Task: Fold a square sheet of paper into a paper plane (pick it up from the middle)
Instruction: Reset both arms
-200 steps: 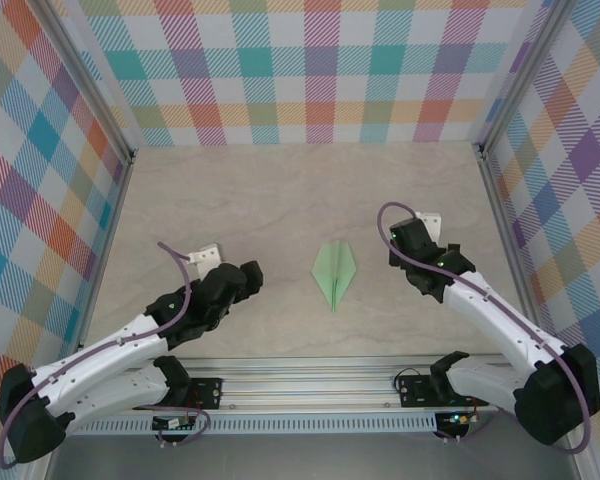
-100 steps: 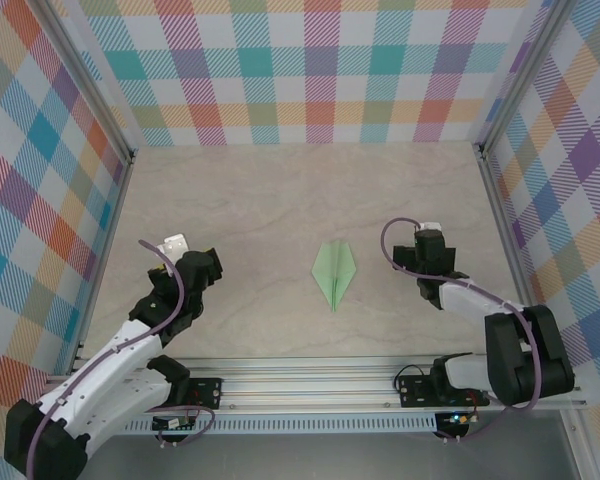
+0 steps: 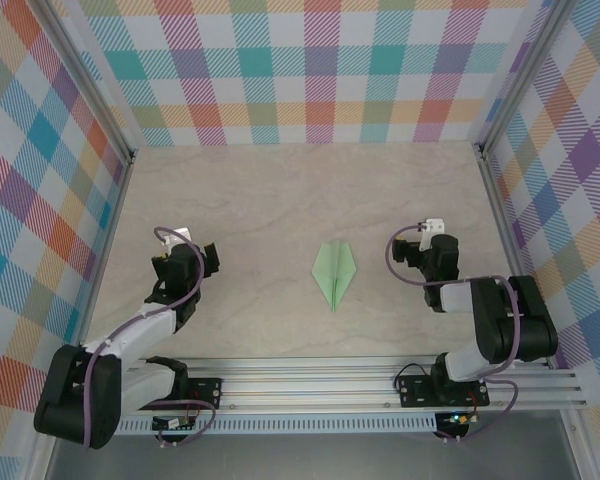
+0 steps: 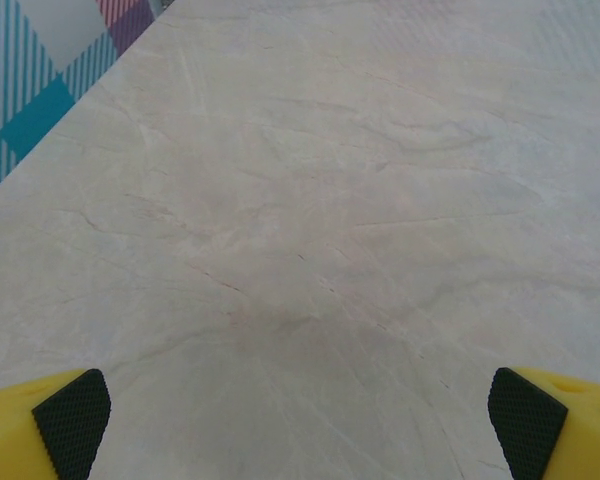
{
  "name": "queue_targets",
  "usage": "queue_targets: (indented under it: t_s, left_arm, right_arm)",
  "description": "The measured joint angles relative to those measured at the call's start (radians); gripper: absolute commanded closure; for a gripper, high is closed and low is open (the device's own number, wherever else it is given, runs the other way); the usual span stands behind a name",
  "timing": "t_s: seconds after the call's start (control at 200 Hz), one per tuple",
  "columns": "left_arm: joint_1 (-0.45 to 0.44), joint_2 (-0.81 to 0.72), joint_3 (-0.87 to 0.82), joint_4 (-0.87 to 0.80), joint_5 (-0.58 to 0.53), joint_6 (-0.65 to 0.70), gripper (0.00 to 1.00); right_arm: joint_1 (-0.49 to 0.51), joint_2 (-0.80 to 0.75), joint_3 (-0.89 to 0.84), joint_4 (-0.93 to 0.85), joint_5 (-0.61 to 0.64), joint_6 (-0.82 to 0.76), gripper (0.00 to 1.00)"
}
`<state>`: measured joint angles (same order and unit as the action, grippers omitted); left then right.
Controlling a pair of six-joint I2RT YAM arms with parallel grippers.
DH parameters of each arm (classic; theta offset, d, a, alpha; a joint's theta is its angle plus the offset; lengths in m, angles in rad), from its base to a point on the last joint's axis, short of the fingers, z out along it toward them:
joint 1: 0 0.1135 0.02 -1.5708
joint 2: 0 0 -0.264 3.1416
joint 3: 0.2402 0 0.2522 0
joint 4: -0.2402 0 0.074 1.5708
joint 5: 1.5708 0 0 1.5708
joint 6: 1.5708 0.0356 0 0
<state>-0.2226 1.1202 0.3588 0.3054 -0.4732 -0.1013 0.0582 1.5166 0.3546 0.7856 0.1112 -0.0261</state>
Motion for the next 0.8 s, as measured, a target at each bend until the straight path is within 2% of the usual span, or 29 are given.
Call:
queue_targets:
  t_s: [0.135, 0.325, 0.425, 0.465, 0.8]
  left_arm:
    - [0.024, 0.124, -0.011, 0.14, 0.065, 0.044, 0.0]
    - [0.063, 0.27, 0.018, 0.288, 0.154, 0.09, 0.0]
    - [0.081, 0.395, 0.025, 0.439, 0.192, 0.11, 0.01]
    - [0.087, 0.43, 0.028, 0.446, 0.212, 0.115, 0.01]
    - [0.135, 0.455, 0.031, 0.495, 0.276, 0.114, 0.0]
  right_arm:
    - [-0.037, 0.011, 0.026, -0.004, -0.046, 0.014, 0.0]
    - [-0.039, 0.011, 0.04, 0.0, -0.057, 0.025, 0.0]
    - [-0.039, 0.011, 0.04, 0.0, -0.06, 0.026, 0.0]
    - [-0.039, 0.011, 0.04, -0.001, -0.061, 0.026, 0.0]
    - [-0.039, 0.011, 0.041, -0.001, -0.072, 0.026, 0.0]
